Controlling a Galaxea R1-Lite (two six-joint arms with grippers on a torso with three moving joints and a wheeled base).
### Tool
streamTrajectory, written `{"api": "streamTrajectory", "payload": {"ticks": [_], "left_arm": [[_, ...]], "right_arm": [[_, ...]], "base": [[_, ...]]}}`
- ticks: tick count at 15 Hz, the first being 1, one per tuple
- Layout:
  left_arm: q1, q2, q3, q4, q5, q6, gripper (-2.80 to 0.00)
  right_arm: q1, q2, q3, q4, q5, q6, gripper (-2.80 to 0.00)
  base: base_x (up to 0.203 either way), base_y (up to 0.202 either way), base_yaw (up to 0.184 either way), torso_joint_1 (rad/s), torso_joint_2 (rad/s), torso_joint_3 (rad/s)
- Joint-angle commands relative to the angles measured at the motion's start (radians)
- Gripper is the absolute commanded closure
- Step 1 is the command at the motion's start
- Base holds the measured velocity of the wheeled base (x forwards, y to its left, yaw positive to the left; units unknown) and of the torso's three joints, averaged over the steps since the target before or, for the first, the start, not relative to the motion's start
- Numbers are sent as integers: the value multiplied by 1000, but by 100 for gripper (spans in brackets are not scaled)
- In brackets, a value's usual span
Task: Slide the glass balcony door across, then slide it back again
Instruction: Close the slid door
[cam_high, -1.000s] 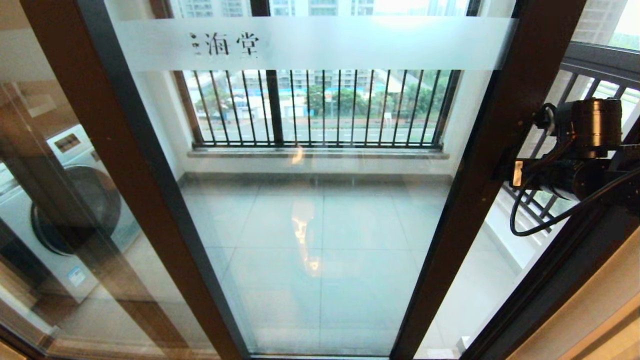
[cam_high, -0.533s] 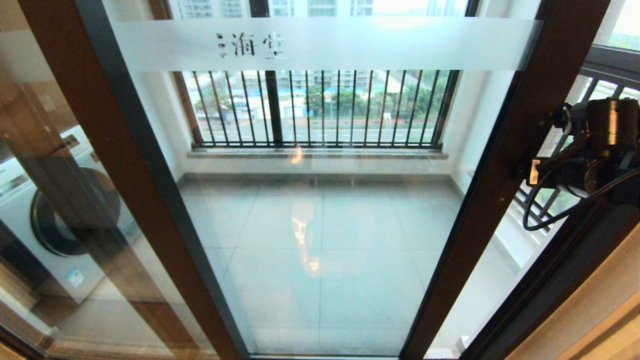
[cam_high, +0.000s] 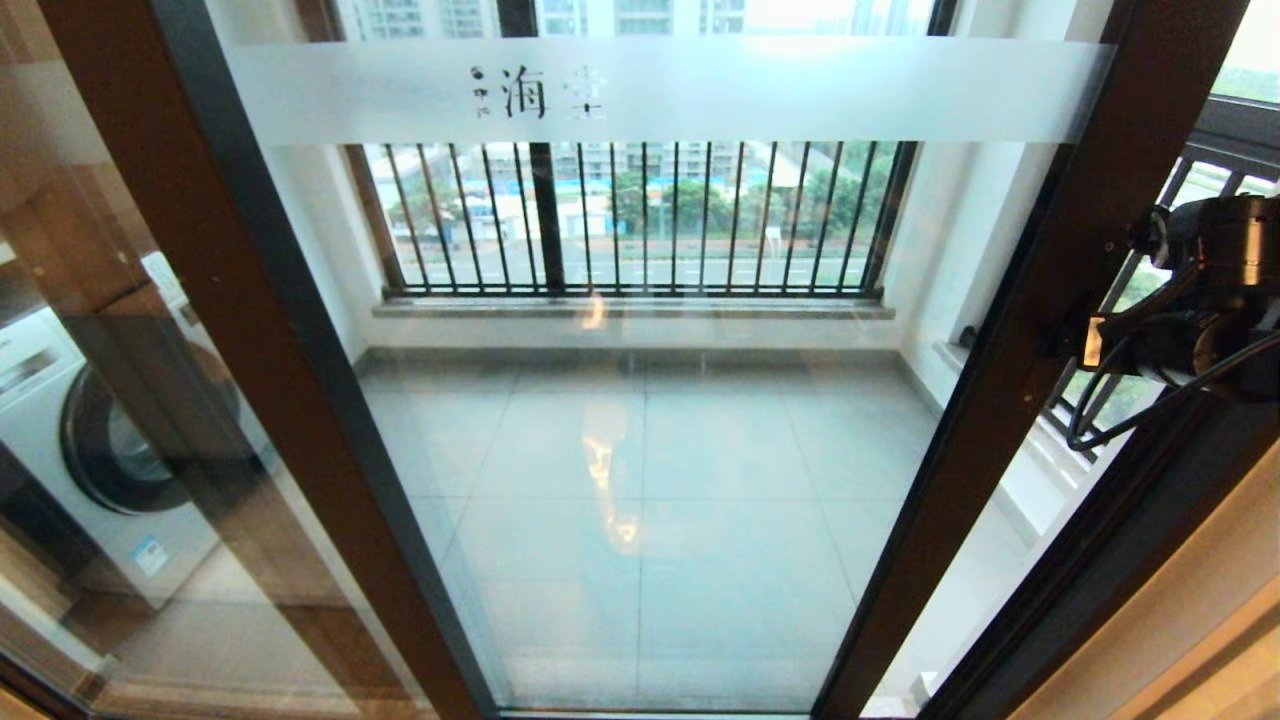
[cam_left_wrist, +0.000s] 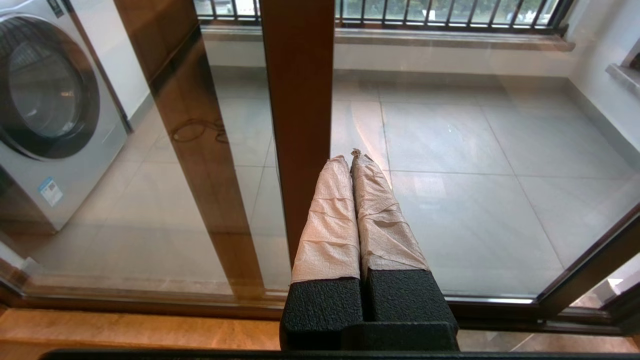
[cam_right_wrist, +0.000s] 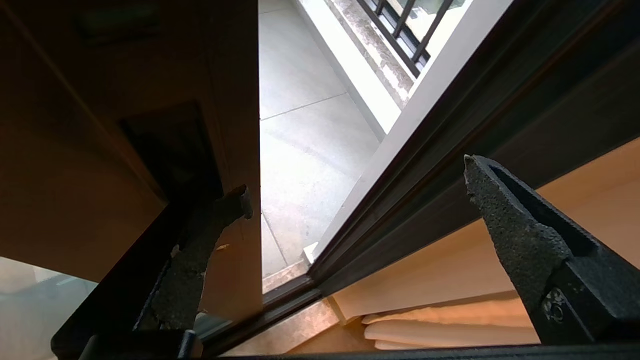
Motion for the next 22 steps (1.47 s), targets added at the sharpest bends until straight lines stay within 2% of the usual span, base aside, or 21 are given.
{"api": "streamTrajectory", "payload": {"ticks": [1, 4, 7, 10, 22], "left_arm": [[0, 1, 0, 0, 0, -1, 0], [0, 1, 0, 0, 0, -1, 0], [0, 1, -1, 0, 0, -1, 0], [0, 1, -1, 0, 0, -1, 0], [0, 1, 0, 0, 0, -1, 0]], "right_arm": [[-18, -12, 3, -4, 22, -7, -280], [-51, -26, 8, -4, 72, -8, -280], [-86, -45, 26, -4, 162, -7, -280], [-89, -83, 82, -5, 171, -16, -280], [-145, -70, 71, -7, 200, -30, -280]], "base": [[0, 0, 0, 0, 0, 0], [0, 0, 0, 0, 0, 0], [0, 0, 0, 0, 0, 0], [0, 0, 0, 0, 0, 0], [0, 0, 0, 0, 0, 0]]}}
